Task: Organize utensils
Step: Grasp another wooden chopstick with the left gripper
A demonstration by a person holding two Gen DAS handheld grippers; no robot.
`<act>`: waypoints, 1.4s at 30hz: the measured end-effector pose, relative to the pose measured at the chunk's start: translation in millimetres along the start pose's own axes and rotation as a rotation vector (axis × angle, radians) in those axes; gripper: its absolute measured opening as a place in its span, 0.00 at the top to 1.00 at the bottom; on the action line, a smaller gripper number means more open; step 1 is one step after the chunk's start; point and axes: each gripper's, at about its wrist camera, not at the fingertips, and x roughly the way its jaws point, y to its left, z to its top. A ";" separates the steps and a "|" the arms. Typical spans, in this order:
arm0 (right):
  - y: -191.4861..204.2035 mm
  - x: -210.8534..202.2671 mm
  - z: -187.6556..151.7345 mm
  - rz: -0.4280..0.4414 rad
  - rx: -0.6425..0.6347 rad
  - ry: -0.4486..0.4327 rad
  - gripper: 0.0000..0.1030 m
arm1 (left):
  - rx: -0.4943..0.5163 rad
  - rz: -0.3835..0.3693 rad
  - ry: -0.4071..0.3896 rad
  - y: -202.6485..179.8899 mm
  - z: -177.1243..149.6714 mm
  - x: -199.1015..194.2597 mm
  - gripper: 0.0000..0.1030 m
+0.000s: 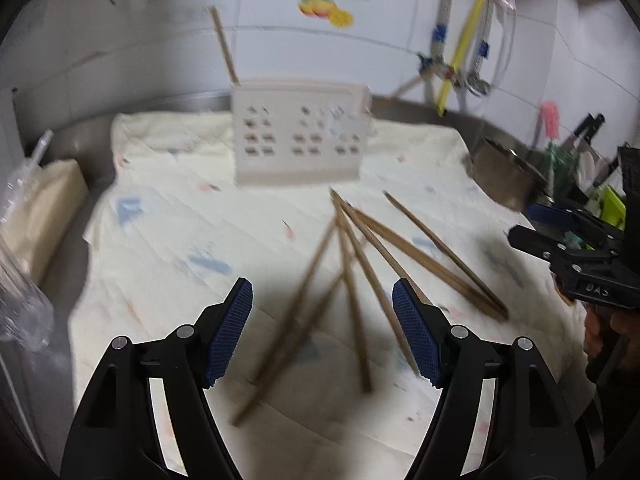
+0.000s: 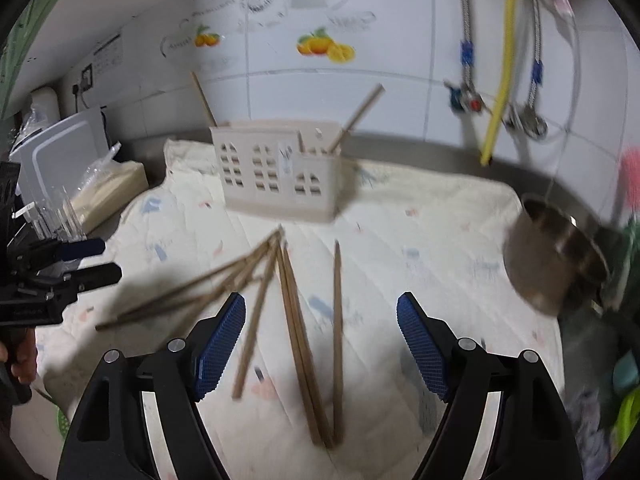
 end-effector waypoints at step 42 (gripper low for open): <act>-17.9 54.9 -42.0 0.046 0.078 0.193 0.83 | -0.059 -0.041 0.109 -4.4 -14.9 44.8 0.94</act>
